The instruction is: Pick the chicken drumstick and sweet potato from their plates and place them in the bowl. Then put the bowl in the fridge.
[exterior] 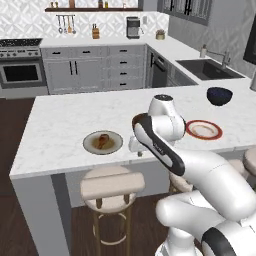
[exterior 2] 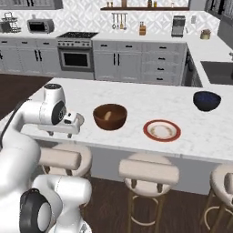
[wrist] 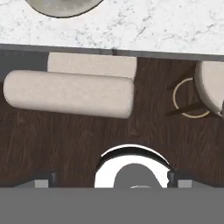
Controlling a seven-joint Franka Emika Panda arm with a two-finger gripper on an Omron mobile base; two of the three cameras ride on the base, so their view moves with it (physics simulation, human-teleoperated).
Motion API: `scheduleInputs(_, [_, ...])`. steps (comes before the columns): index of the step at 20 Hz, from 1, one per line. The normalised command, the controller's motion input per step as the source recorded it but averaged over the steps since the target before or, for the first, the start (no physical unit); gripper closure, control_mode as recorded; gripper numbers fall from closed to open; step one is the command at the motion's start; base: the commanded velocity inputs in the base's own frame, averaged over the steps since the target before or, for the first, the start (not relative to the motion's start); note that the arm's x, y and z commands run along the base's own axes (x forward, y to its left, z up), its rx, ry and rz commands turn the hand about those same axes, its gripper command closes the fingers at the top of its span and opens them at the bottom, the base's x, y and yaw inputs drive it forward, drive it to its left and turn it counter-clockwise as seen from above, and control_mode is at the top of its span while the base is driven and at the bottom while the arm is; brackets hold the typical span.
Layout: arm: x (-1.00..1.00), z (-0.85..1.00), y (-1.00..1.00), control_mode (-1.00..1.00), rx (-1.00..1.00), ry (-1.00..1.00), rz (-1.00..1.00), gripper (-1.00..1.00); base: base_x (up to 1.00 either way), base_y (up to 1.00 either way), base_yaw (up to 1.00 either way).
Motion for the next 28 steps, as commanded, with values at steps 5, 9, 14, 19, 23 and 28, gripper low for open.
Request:
scheduleInputs(5, [0.00, 0.00, 0.00, 1.00, 0.00, 0.00, 0.00, -1.00, 0.56, 0.50, -0.01])
scheduleInputs(9, [0.00, 0.00, 0.00, 1.00, 0.00, 0.00, 0.00, -1.00, 0.91, -0.07, 0.00])
scheduleInputs(14, [0.00, 0.00, 0.00, 1.00, 0.00, 0.00, 0.00, -1.00, 0.85, 0.23, 0.00])
scheduleInputs(19, [0.87, -0.40, 0.33, -1.00, 0.00, 0.00, -0.01, -1.00, 0.00, 0.00, 0.00])
scheduleInputs(23, [0.75, -0.61, 0.32, -1.00, 0.00, 0.00, -0.05, -1.00, 0.00, 0.00, 0.00])
scheduleInputs(28, [0.66, -0.55, 0.09, -1.00, -0.04, 0.09, -0.16, -1.00, 0.00, 0.00, 0.00])
